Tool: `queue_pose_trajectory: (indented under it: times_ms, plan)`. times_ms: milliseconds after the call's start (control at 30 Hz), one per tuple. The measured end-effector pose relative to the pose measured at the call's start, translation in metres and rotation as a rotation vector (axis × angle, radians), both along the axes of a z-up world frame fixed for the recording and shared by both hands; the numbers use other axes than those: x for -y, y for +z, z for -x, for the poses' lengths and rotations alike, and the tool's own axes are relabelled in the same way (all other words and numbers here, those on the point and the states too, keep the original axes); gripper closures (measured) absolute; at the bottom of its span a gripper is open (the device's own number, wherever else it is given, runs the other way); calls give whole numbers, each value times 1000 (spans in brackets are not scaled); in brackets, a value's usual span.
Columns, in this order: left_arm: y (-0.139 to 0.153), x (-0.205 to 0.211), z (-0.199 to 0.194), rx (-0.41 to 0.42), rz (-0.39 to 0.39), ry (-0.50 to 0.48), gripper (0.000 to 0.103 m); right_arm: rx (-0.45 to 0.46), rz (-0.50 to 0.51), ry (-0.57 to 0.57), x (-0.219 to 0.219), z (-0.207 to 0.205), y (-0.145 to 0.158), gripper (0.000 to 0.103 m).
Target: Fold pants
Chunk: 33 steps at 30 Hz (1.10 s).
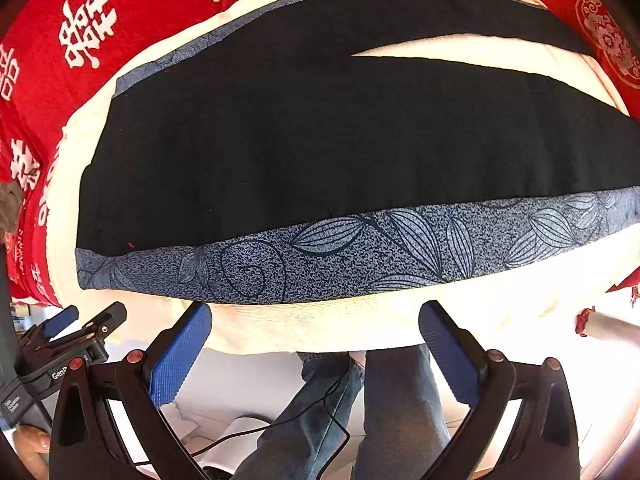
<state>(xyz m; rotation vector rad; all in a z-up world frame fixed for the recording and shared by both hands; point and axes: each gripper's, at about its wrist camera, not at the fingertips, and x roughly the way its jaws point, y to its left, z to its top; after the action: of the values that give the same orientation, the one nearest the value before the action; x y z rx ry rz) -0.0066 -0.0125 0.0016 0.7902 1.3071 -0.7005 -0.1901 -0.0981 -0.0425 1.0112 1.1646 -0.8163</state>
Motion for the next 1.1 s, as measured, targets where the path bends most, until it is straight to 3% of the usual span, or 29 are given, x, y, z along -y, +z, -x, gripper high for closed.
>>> queue_pose_trajectory:
  times_ms: [333, 500, 1100]
  plan:
    - [5, 3, 3, 40, -5, 1, 0, 6, 6, 7, 5, -2, 0, 0]
    - [0, 4, 5, -22, -6, 4, 0, 4, 3, 10, 3, -1, 0, 0]
    - [-3, 3, 4, -22, -13, 10, 0, 9, -5, -6, 1, 2, -5, 0]
